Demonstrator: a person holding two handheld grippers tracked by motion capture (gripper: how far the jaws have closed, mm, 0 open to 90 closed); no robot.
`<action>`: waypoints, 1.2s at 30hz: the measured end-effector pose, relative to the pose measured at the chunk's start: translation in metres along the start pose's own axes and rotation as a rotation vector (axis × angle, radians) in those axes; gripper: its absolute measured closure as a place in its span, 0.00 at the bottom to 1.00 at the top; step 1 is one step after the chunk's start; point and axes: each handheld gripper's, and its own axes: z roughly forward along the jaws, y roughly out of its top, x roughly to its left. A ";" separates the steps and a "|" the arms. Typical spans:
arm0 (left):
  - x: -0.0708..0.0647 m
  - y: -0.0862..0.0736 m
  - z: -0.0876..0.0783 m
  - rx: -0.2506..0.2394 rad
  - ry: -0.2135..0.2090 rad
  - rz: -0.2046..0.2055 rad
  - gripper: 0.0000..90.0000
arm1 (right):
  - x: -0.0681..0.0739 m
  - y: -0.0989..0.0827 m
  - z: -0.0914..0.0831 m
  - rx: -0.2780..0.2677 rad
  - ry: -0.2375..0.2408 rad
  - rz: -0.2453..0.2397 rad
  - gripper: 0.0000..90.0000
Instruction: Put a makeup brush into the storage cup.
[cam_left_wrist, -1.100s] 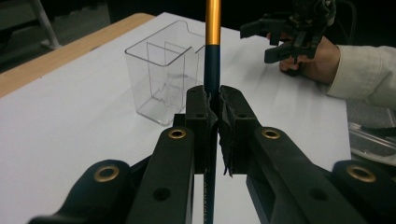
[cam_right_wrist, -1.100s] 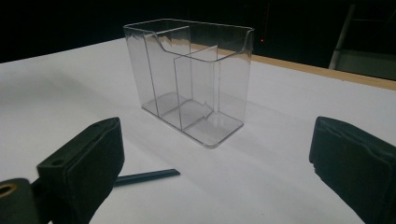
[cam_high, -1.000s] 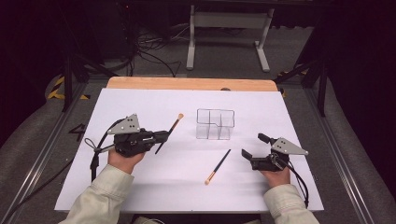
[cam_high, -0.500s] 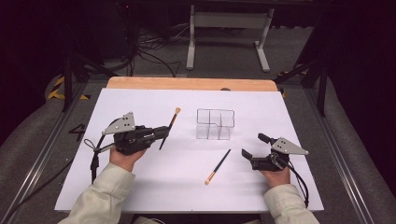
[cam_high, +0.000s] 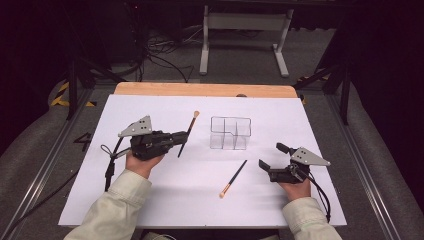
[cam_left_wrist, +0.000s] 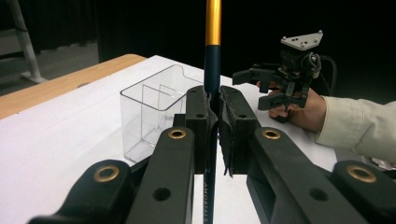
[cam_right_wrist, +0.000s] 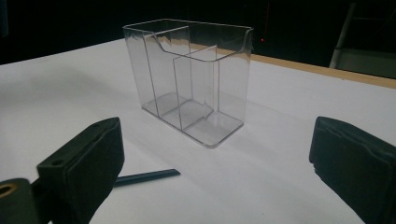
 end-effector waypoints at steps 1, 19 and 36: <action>0.001 0.001 0.001 0.000 0.001 0.000 0.92 | 0.000 0.000 0.000 0.000 0.001 0.001 0.04; 0.006 0.025 0.032 -0.017 0.000 0.021 0.92 | 0.000 0.000 0.000 -0.002 0.006 0.006 0.04; 0.008 0.043 0.068 -0.011 0.001 0.043 0.92 | -0.004 -0.002 0.002 0.002 0.010 0.043 0.04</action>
